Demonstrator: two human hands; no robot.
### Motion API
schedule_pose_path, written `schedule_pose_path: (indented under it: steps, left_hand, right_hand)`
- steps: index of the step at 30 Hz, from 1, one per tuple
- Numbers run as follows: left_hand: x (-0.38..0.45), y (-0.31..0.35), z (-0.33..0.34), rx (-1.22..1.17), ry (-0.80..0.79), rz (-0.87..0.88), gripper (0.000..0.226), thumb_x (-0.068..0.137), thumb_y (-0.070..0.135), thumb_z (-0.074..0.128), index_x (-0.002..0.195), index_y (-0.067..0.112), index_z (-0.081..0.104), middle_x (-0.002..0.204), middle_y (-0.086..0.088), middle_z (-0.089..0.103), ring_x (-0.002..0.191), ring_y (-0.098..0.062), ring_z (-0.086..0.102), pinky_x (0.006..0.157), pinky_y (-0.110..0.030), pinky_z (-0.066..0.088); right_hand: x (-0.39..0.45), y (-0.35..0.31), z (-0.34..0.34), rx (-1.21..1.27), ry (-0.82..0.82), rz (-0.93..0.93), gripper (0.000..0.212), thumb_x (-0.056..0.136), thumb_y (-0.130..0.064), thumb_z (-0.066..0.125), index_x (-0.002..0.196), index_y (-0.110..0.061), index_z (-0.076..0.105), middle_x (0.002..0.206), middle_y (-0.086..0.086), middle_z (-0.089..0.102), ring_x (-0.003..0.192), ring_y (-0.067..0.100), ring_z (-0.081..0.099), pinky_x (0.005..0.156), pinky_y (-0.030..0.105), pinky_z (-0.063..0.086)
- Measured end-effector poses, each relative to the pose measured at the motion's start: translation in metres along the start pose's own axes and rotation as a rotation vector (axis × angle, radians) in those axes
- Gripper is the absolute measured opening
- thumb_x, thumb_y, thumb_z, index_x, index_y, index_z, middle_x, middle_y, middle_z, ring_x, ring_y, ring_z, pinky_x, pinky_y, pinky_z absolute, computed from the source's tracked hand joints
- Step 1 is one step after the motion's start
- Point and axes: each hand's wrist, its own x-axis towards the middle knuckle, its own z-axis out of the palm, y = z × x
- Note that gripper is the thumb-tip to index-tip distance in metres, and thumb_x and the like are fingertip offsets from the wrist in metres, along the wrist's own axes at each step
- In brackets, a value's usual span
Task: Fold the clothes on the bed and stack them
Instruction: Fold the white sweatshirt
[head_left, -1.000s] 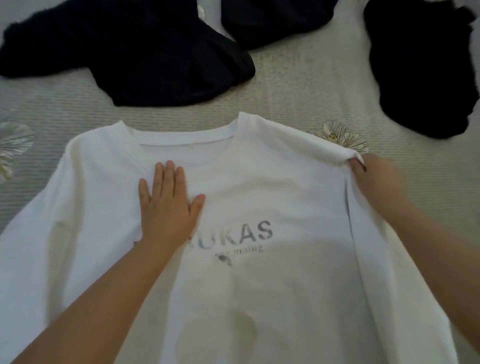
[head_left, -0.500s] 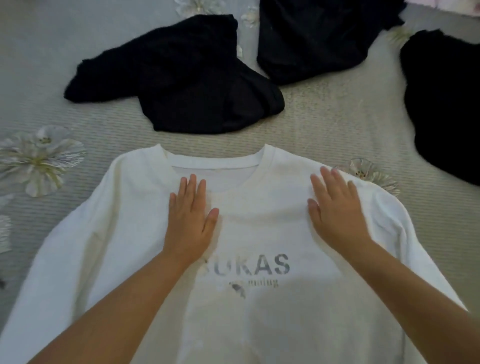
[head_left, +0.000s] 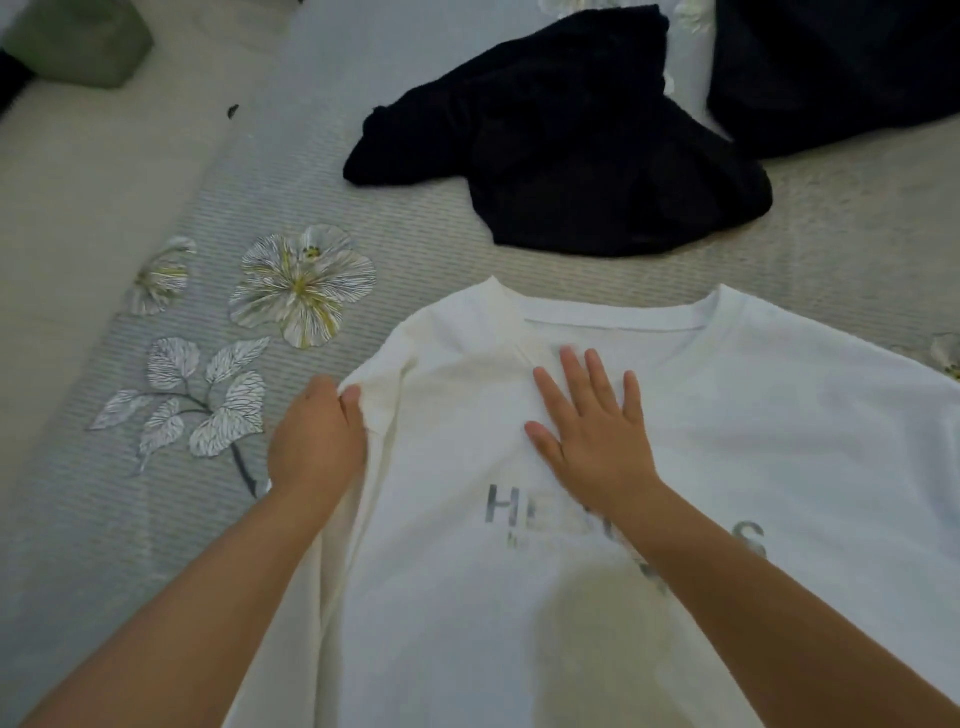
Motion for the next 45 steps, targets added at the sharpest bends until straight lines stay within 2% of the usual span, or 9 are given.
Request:
schedule_pose_path:
  steps: [3,10,18,23,28,32,35,41,45]
  left_hand:
    - [0.029,-0.012,-0.006,0.061,0.063,0.125,0.033,0.098,0.026,0.031,0.099,-0.002,0.049,0.097,-0.025,0.057,0.089,-0.04,0.055,0.063,-0.038,0.032]
    - [0.1,-0.039,-0.007,0.186,-0.19,0.414,0.023,0.096,0.028,0.037,0.088,0.008,0.047,0.099,-0.018,0.058,0.091,-0.032,0.054,0.066,-0.034,0.033]
    - [0.052,-0.003,-0.011,0.03,0.108,0.396,0.039,0.087,0.006,0.05,0.126,0.001,0.048,0.125,-0.024,0.048,0.117,-0.037,0.042,0.094,-0.046,0.03]
    - [-0.051,0.029,0.008,0.027,-0.148,0.592,0.048,0.095,0.015,0.039,0.14,0.005,0.03,0.151,-0.015,0.02,0.141,-0.027,0.01,0.113,-0.036,0.005]
    - [-0.155,0.06,0.027,0.01,-0.158,0.771,0.041,0.079,0.018,0.051,0.108,-0.008,0.062,0.117,-0.028,0.058,0.108,-0.047,0.054,0.081,-0.06,0.045]
    - [-0.24,0.067,0.047,0.083,-0.377,0.788,0.062,0.096,0.035,0.019,0.108,-0.006,0.063,0.117,-0.027,0.059,0.105,-0.046,0.057,0.076,-0.063,0.044]
    - [-0.288,0.063,0.062,0.17,-0.539,0.758,0.077,0.096,0.043,0.004,0.11,-0.006,0.062,0.118,-0.027,0.058,0.107,-0.044,0.056,0.08,-0.064,0.042]
    - [-0.313,0.063,0.072,0.223,-0.508,0.725,0.078,0.091,0.053,0.014,0.119,-0.008,0.054,0.128,-0.029,0.049,0.116,-0.047,0.048,0.093,-0.063,0.033]
    - [-0.311,0.055,0.073,0.147,-0.447,0.677,0.094,0.068,0.06,-0.002,0.144,0.008,0.019,0.153,-0.012,0.008,0.142,-0.025,0.005,0.112,-0.038,0.002]
  right_hand:
    - [0.001,0.001,0.005,-0.046,0.054,0.012,0.072,0.067,-0.063,-0.036,0.131,-0.037,-0.019,0.142,-0.009,-0.026,0.137,0.013,-0.02,0.105,0.036,-0.023]
    - [0.002,-0.002,0.008,-0.079,0.042,0.034,0.057,0.077,-0.059,-0.016,0.13,-0.038,-0.021,0.138,-0.011,-0.029,0.132,0.007,-0.023,0.105,0.033,-0.025]
    - [0.007,-0.008,0.003,-0.077,0.001,0.078,0.058,0.083,-0.056,-0.007,0.138,-0.037,-0.012,0.147,-0.011,-0.021,0.142,0.013,-0.01,0.106,0.043,-0.02]
    - [-0.011,0.01,-0.029,0.073,-0.03,0.109,0.05,0.1,-0.035,0.019,0.147,-0.023,0.009,0.156,-0.002,0.003,0.143,0.014,0.0,0.111,0.046,-0.013]
    - [-0.181,0.065,-0.035,-0.032,0.396,0.456,0.051,0.087,-0.035,0.037,0.109,0.004,0.063,0.12,0.024,0.058,0.113,0.044,0.053,0.089,0.074,0.024]
    - [-0.34,0.091,-0.01,0.115,-0.005,0.861,0.104,0.078,-0.077,0.014,0.117,0.011,0.053,0.12,0.036,0.052,0.105,0.052,0.055,0.081,0.067,0.041]
    - [-0.392,0.081,0.017,0.199,-0.449,1.011,0.107,0.069,-0.079,0.04,0.14,-0.001,0.024,0.148,0.02,0.022,0.131,0.034,0.033,0.098,0.044,0.041]
    - [-0.414,0.12,0.033,0.41,-0.022,1.06,0.026,0.092,-0.009,0.045,0.111,0.006,0.054,0.116,0.024,0.054,0.101,0.036,0.052,0.076,0.038,0.04]
    - [-0.432,0.163,-0.007,0.708,0.23,1.131,0.031,0.095,-0.005,0.035,0.121,0.0,0.051,0.112,0.022,0.058,0.091,0.029,0.052,0.072,0.032,0.038]
